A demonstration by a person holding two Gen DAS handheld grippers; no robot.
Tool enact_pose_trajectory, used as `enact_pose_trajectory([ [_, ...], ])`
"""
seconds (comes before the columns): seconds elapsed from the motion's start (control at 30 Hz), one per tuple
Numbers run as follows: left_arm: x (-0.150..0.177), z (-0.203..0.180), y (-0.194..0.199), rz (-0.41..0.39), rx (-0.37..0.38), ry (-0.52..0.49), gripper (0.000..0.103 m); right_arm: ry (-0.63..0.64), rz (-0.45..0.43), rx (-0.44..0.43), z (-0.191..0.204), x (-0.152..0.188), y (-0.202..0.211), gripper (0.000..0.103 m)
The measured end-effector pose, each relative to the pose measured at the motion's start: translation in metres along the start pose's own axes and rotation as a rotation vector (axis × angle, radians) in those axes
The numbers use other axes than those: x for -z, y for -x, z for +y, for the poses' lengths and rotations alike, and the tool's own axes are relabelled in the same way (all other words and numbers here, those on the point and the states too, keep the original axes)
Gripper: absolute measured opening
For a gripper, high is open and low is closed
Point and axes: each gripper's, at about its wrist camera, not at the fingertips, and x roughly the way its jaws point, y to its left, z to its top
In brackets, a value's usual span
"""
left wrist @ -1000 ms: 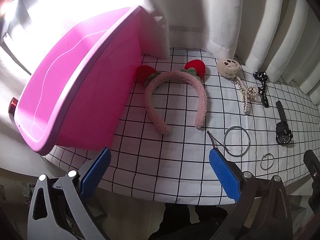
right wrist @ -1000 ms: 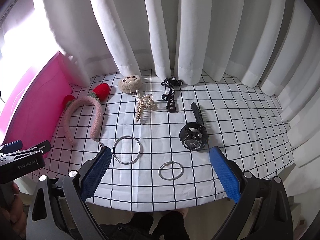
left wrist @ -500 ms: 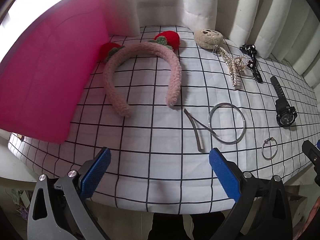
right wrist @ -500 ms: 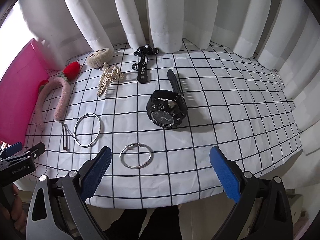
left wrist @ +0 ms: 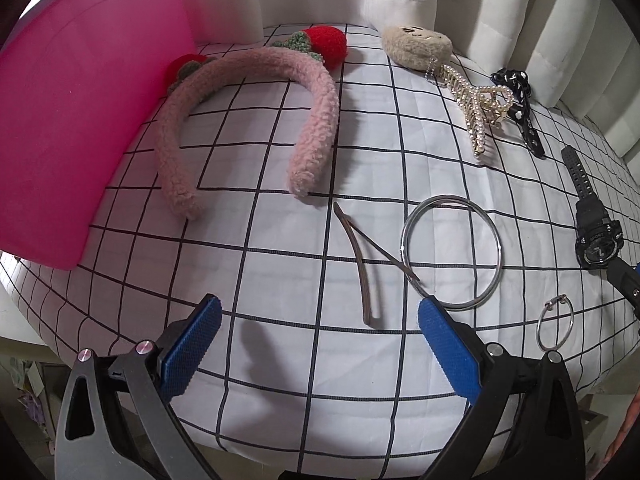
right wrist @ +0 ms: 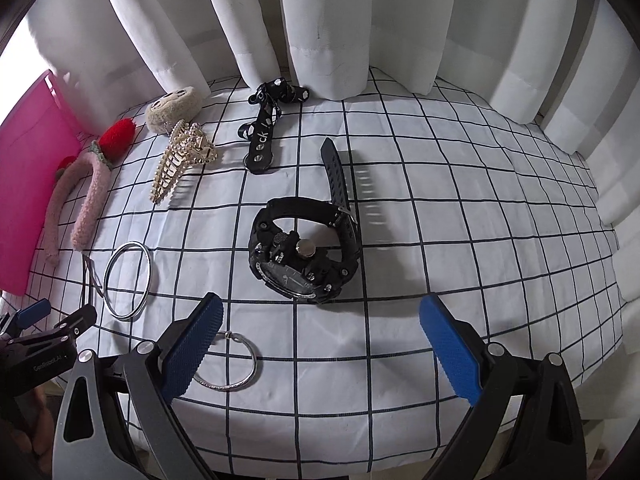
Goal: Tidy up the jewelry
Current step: 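Move the right tool toward the black wristwatch and lower around it, then close the right gripper on the black wristwatch while the left gripper closes on a thin brown hairpin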
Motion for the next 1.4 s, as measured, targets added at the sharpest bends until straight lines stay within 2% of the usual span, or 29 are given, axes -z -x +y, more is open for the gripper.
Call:
enact_pose_trajectory([
  [0.37, -0.007, -0.001, -0.016, -0.041, -0.025, 0.051, 0.097, 0.055, 0.022, -0.013, -0.007, -0.008, -0.028, 0.094],
  [0.5, -0.006, 0.001, -0.017, -0.057, 0.006, 0.074, 0.098, 0.064, 0.028, -0.025, -0.005, -0.013, -0.037, 0.094],
  [0.73, -0.007, 0.004, -0.022, -0.105, 0.025, 0.047, 0.097, 0.084, 0.033, -0.029, 0.000, -0.017, -0.049, 0.094],
  [1.07, 0.004, 0.008, -0.015, -0.142, 0.014, 0.056, 0.096, 0.083, 0.040, -0.031, -0.002, -0.014, -0.056, 0.094],
  [1.23, -0.003, -0.005, -0.011, -0.161, 0.017, 0.042, 0.085, 0.102, 0.013, -0.020, 0.000, -0.014, -0.059, 0.094],
  [1.4, -0.005, -0.021, -0.006, -0.193, 0.039, -0.009, 0.054, 0.109, 0.000, -0.030, 0.003, -0.016, -0.063, 0.093],
])
